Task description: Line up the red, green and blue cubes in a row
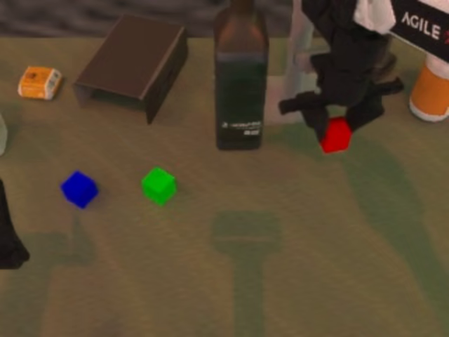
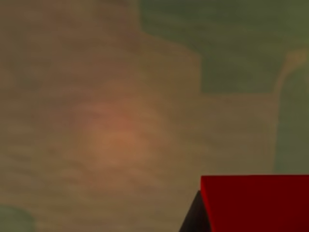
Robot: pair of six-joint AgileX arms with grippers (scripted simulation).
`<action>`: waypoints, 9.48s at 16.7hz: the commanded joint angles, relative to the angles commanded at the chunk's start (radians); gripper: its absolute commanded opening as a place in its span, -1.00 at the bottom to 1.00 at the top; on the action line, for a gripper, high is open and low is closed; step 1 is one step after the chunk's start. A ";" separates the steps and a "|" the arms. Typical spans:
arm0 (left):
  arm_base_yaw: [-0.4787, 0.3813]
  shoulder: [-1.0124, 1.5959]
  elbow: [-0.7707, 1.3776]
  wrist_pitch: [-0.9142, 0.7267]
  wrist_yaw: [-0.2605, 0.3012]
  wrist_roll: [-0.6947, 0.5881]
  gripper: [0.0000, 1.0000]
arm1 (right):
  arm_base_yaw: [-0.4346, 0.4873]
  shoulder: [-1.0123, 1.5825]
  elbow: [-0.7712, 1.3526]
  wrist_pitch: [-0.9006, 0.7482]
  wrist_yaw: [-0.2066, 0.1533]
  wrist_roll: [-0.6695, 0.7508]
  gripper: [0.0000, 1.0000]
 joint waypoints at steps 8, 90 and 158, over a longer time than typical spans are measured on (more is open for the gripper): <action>0.000 0.000 0.000 0.000 0.000 0.000 1.00 | 0.396 0.118 0.254 -0.148 0.017 0.611 -1.00; -0.321 1.812 1.406 -0.915 0.002 0.189 1.00 | -0.205 -1.966 -1.669 0.900 0.109 -0.012 1.00; -0.423 2.237 1.783 -1.104 0.006 0.169 -1.00 | -0.361 -2.446 -2.155 1.271 -0.010 -0.153 1.00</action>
